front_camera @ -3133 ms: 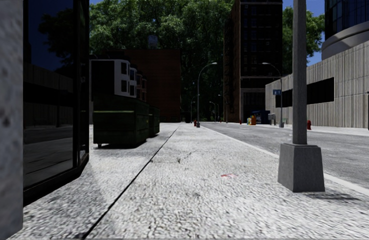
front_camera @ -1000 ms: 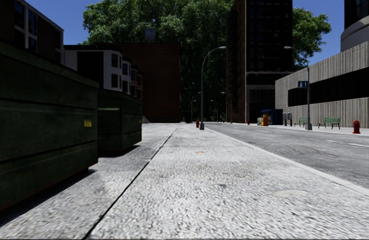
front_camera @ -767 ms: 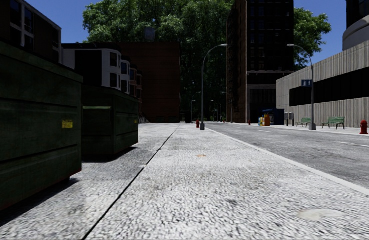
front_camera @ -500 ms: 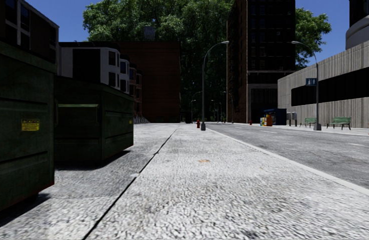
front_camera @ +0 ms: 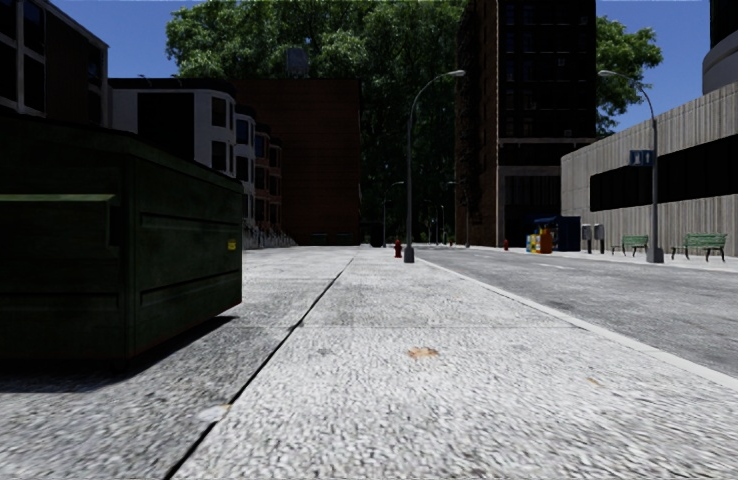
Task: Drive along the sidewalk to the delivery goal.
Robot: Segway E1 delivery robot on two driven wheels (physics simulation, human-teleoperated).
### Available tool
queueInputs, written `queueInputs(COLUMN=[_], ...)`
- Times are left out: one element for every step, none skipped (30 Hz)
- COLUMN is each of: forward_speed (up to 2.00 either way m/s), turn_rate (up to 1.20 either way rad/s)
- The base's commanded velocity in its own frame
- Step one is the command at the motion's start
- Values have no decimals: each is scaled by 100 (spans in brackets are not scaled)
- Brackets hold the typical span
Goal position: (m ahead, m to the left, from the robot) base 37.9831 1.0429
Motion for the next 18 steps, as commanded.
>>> queueInputs(forward_speed=[200, 198, 191, 189, 190, 190, 191, 192, 193, 193, 193, 193, 193, 185, 184, 184, 184, 184], turn_rate=[0, 0, 0, 0, 0, 0, 0, 0, 0, 0, 0, 0, 0, 0, 0, 0, 0, 0])
